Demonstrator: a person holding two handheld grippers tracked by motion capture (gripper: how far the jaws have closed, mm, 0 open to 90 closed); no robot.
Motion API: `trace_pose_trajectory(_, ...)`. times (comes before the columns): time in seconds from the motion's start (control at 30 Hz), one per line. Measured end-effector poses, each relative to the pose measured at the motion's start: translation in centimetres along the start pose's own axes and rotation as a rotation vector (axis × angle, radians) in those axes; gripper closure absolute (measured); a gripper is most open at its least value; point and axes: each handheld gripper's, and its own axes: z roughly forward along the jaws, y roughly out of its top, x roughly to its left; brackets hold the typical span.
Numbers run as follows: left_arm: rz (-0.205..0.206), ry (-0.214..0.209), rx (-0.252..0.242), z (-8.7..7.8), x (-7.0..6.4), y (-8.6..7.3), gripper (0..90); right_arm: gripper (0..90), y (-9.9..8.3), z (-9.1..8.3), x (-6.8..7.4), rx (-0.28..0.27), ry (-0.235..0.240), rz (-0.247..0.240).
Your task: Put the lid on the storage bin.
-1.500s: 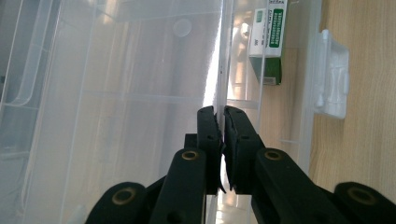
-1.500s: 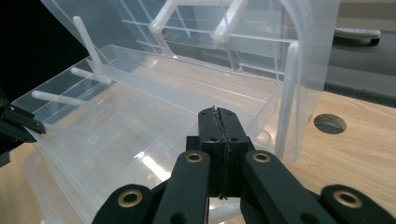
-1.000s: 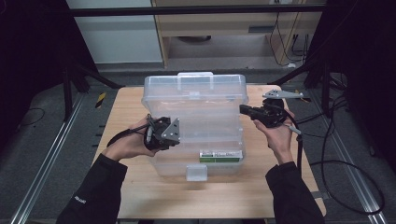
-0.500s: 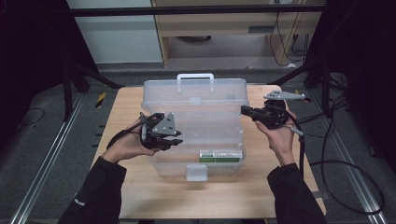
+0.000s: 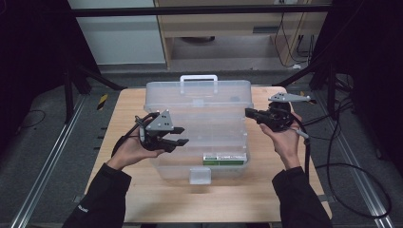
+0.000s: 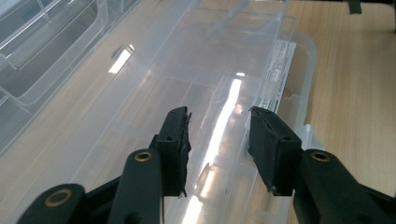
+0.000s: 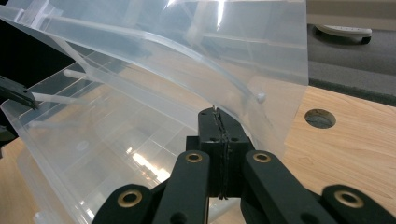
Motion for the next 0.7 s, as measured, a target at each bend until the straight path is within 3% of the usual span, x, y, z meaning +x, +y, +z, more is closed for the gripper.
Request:
trace_pose_trajectory(0.27, -0.038, 0.017, -0.057, -0.2, -0.4, -0.3, 50.2, 90.0, 0.0, -0.1, 0.1, 0.002, -0.004, -0.004)
trace_pose_trajectory(0.5, -0.123, 0.084, -0.142, -0.6, -0.2, -1.2, 49.9, 89.7, 0.0, -0.2, 0.1, 0.004, -0.003, -0.009)
trace_pose_trajectory(0.7, -0.180, 0.149, -0.172, -1.4, 0.1, -2.2, 51.1, 89.6, -0.1, -0.2, 0.2, 0.004, -0.005, -0.012)
